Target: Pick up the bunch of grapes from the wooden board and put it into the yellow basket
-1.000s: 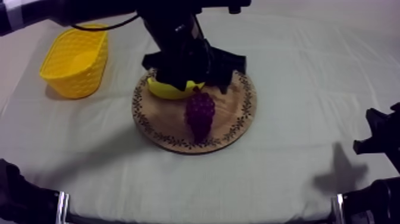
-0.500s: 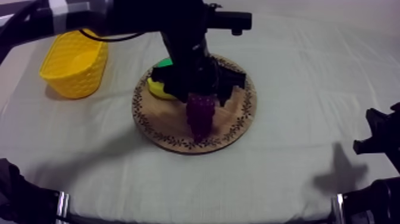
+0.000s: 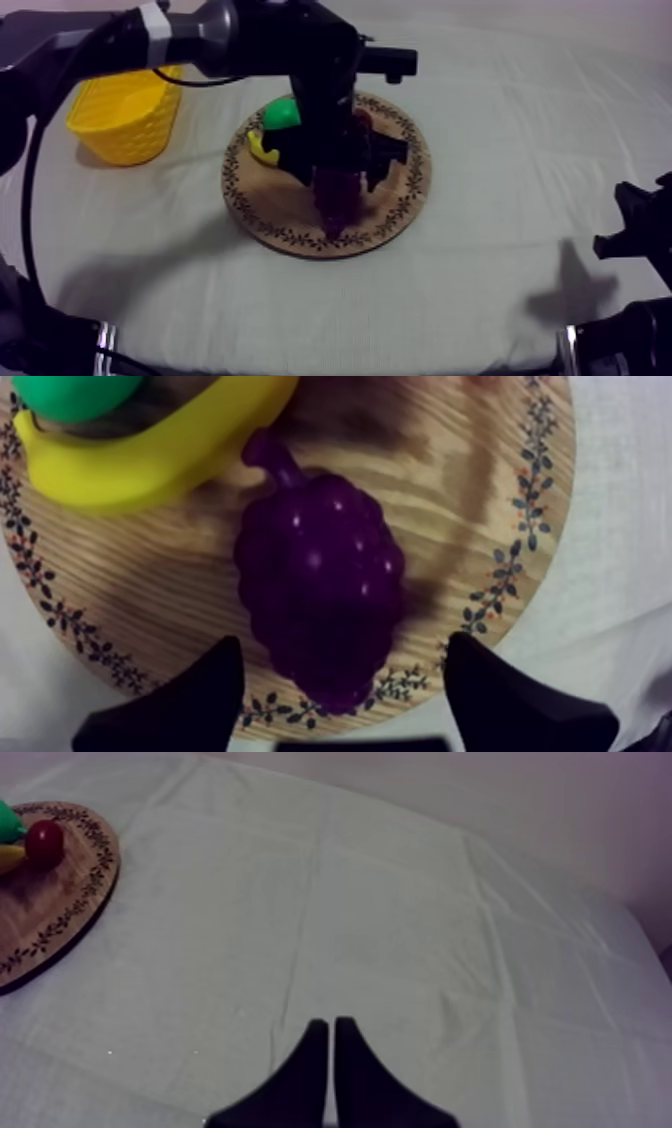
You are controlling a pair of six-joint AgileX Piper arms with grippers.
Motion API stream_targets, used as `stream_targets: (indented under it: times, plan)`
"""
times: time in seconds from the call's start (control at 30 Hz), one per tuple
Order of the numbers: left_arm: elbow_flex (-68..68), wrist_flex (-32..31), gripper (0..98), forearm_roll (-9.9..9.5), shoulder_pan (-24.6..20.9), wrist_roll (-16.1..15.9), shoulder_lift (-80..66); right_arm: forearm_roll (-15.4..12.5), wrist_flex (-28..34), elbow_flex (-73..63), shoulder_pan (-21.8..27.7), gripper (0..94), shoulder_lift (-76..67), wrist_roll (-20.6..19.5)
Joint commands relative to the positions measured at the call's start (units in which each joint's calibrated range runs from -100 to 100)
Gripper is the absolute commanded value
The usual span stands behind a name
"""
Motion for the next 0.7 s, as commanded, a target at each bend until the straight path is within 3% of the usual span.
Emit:
stream_targets:
  times: [0.0,0.67]
  plan:
    - [-0.6,0.3,75.1,0.14,-0.1,0.0,0.9,0.0,0.0,0.0,0.0,0.3,0.0,0.0]
    - [-6.1,2.1,73.1,1.27,-0.9,-0.6,8.4,0.0,0.0,0.0,0.0,0.3,0.0,0.0]
